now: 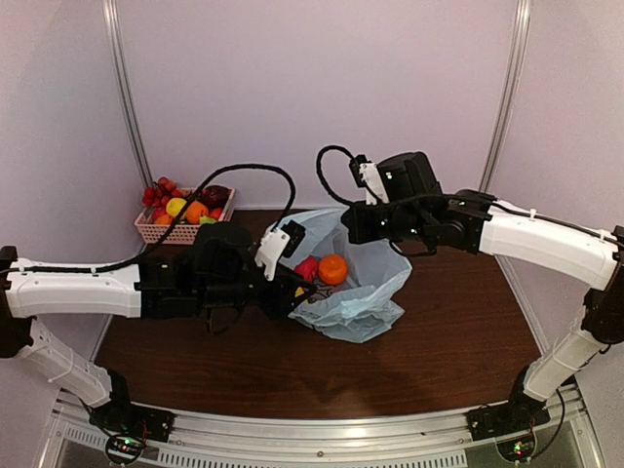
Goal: Untie the knot of the plastic bag and take out the fruit
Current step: Reach into the gripper of the takeout bag.
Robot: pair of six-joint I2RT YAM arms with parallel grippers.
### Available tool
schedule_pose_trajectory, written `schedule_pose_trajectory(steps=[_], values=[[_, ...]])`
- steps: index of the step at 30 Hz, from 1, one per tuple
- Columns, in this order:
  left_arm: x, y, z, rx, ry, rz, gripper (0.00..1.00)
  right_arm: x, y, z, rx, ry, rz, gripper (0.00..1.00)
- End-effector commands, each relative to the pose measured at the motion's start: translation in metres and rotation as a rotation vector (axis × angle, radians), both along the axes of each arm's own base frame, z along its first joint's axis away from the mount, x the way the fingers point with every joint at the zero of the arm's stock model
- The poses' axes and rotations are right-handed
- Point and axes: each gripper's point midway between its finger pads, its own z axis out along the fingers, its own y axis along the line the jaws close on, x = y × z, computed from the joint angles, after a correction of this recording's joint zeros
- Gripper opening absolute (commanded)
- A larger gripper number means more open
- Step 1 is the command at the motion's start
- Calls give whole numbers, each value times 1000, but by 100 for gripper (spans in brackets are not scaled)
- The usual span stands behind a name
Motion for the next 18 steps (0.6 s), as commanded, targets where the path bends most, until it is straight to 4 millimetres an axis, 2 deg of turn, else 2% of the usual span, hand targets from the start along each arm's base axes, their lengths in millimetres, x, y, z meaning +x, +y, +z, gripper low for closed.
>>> schedule_pose_trajectory(steps=[1, 9, 18], values=[[23, -12, -3, 40, -29, 28, 36, -5, -5, 8, 39, 0, -2, 0], [53, -42, -11, 76, -40, 35, 34, -5, -2, 14, 60, -5, 7, 0], [80, -36, -47, 182, -75, 58, 30, 10, -5, 21, 6, -36, -49, 0]])
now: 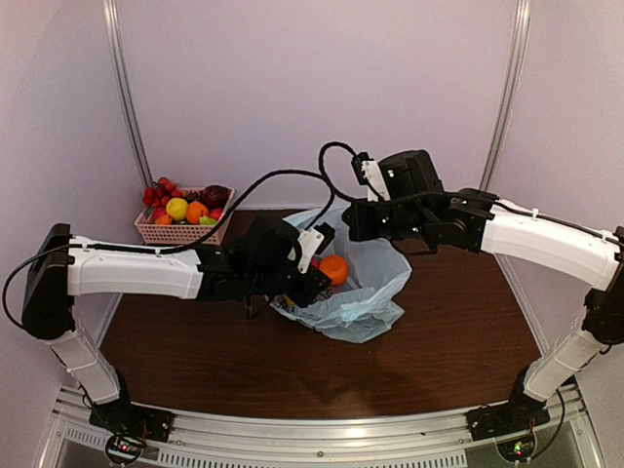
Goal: Untie the knot of the plastic bag and take out the fruit
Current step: Reach into the gripper of the takeout bag.
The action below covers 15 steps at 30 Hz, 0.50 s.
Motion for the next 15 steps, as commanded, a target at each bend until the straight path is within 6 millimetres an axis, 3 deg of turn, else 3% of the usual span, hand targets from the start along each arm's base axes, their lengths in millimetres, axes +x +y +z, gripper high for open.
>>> schedule_pose_trajectory(steps=[1, 10, 15], values=[[18, 3, -4, 30, -48, 2, 29, 13, -3, 20, -14, -43, -48, 0], [27, -3, -36, 130, -36, -100, 29, 17, 10, 31, 16, -51, -17, 0], [49, -2, -41, 145, -29, -67, 28, 16, 12, 25, 14, -36, -8, 0]])
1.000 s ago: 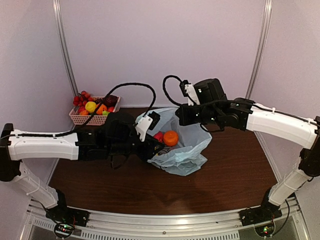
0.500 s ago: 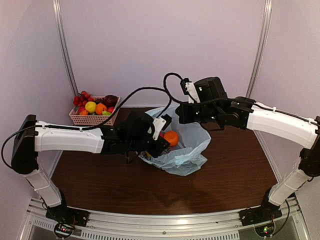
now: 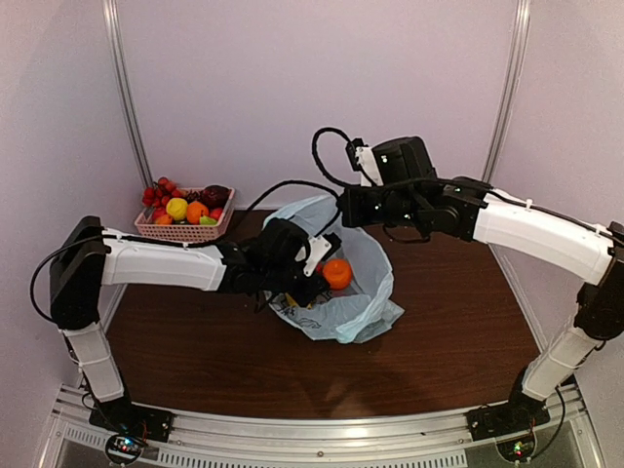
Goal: Untie the knot of the plastic bag and take out the fruit
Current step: Reach into the gripper of the takeout bag.
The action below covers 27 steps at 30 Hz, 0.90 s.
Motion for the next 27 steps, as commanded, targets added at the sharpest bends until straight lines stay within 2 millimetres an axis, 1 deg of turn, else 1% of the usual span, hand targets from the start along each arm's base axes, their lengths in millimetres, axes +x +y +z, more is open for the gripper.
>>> schedule_pose_trajectory(steps=[1, 2, 4, 6, 11, 14, 20, 27], values=[[25, -1, 5, 3, -19, 16, 29, 1, 1, -1, 0, 11, 4, 0], [34, 4, 3, 6, -14, 45, 29, 0, 0, -2, -1, 14, 5, 0], [45, 9, -1, 6, -5, 81, 28, 0, 1, -6, -1, 25, 7, 0], [53, 12, -4, 1, 1, 104, 26, -1, 4, -10, 6, 37, 15, 0], [73, 22, -19, 32, 1, 193, 25, -2, 16, -24, 29, 75, 48, 0], [83, 28, -19, 26, -12, 258, 26, -2, 25, -28, 46, 85, 71, 0], [96, 32, -15, -4, -32, 316, 36, -3, 38, -40, 47, 112, 103, 0], [112, 32, -20, 10, -42, 333, 43, -3, 45, -54, 34, 127, 125, 0]])
